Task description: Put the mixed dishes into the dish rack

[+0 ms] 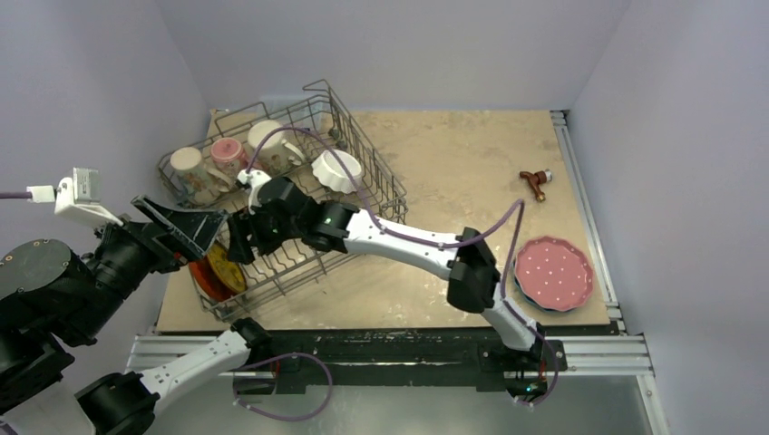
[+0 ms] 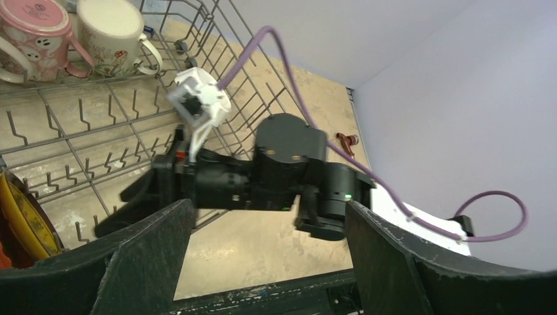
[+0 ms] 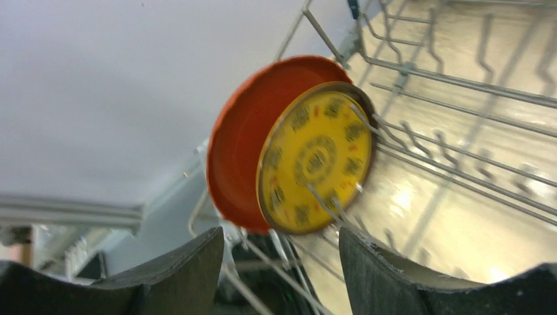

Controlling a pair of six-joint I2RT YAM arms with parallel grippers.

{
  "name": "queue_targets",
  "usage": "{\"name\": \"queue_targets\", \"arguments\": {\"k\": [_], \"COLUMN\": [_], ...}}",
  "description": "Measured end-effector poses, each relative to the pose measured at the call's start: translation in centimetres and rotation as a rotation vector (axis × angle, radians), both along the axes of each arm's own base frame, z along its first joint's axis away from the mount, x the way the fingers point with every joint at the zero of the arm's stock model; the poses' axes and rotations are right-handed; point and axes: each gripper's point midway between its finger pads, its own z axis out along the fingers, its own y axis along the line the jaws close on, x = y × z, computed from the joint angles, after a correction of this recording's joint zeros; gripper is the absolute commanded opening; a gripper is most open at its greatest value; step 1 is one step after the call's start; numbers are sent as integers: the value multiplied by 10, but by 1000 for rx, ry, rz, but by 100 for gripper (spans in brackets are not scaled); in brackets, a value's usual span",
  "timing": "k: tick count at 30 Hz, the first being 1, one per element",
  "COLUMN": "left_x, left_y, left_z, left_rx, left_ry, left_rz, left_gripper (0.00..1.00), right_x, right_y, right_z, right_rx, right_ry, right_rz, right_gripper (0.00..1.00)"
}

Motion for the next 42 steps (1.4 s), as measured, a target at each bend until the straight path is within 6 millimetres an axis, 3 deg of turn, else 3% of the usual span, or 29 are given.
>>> {"name": "queue_targets", "arguments": {"k": [4, 6, 9, 11, 15, 17, 19, 24, 29, 33, 42], "left_x": [12, 21, 39, 51, 75, 87, 93, 102, 88, 69, 25], "left_y": [-10, -18, -37, -52, -79, -94, -104, -120, -114, -99, -74], "left_z": [-1, -4, -15, -17, -18, -19, -22, -30, -26, -25, -32], "left_rx": [17, 29, 61, 70, 79, 88, 100, 130, 122, 130, 128], "left_ry": [-11, -14, 4, 18, 37, 44, 51, 78, 60, 46, 73], "left_rz": [-6, -16, -42, -60, -94, -120, -146, -192, -216, -227, -281], "left_gripper": [85, 85, 85, 85, 85, 85, 85, 86, 87, 88, 89], "right_x": [10, 23, 41, 55, 72, 72, 69, 65, 64, 60, 36], "right_y": [-58, -100, -169, -223, -336, -392, -433, -512, -551, -570, -598], "right_z": [32, 58, 100, 126, 148, 140, 127, 76, 7, -40, -104], "right_rx": [-64, -82, -94, -99, -127, -169, -209, -324, -492, -579, -631], "right_ry": [-133, -224, -345, -403, -473, -480, -460, -323, -117, 61, 395], "right_rz": [-12, -67, -199, -327, -625, -782, -905, -1207, -1404, -1496, -1573], "right_gripper": [71, 72, 74, 80, 94, 94, 93, 93, 92, 91, 87]}}
